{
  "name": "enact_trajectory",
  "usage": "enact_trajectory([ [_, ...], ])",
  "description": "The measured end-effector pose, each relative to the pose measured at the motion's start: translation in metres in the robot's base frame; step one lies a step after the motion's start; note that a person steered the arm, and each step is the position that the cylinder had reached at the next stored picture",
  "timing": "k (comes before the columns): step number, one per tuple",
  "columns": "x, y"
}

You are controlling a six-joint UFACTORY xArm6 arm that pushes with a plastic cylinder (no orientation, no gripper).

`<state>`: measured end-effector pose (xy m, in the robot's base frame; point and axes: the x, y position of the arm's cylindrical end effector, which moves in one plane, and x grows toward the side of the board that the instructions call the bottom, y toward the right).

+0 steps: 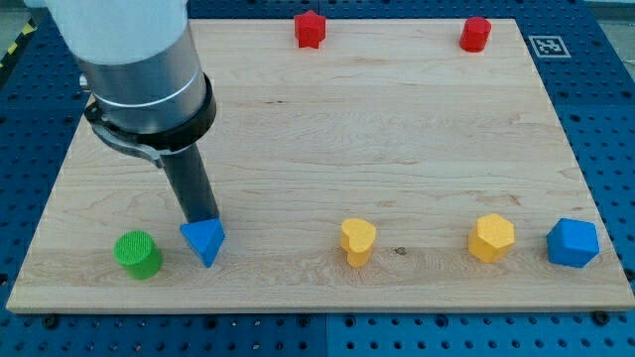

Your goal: Move the green star towards the red star

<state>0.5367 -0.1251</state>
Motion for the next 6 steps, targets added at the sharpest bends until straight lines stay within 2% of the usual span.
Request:
enact_trajectory([
  [1,-0.011,0.003],
  [2,-0.049,0.000],
  [5,-0.231,-0.121],
  [6,-0.295,-0.133],
])
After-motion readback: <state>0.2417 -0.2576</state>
